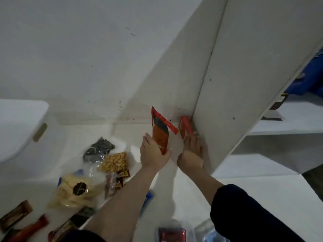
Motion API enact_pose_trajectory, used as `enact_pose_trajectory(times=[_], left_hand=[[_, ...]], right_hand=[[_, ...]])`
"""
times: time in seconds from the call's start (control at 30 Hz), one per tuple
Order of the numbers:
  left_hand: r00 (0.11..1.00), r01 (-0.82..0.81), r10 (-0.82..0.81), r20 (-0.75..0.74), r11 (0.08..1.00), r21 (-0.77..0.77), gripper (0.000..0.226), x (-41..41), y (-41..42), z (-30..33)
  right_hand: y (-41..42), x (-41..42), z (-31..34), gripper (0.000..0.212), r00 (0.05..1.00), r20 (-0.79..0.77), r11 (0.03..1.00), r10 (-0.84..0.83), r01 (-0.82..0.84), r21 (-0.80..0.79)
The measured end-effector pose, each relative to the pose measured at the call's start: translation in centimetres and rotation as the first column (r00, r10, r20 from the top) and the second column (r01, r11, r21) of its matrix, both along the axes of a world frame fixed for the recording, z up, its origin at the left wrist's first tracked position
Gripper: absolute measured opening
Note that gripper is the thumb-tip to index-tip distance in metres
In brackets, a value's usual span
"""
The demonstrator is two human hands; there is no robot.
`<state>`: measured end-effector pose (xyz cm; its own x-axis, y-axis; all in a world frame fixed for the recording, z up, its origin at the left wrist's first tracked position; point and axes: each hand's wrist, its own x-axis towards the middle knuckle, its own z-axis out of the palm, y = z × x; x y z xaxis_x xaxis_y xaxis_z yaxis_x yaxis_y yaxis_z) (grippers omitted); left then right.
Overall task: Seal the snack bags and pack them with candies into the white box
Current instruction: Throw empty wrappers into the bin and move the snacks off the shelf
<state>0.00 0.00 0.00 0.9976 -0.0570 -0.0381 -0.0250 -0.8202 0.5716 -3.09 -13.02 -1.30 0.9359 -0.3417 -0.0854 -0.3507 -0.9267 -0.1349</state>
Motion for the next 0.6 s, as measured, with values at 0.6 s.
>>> enact_pose_trajectory(times=[0.6], left_hand=[[0.970,-0.237,0.240,-0.036,0.904,-0.357,0.037,0.0,-0.9,-0.6]], right_hand=[[-0.9,3.0,-1.0,0.044,0.970,0.235,0.959,-0.056,-0.013,0.283]])
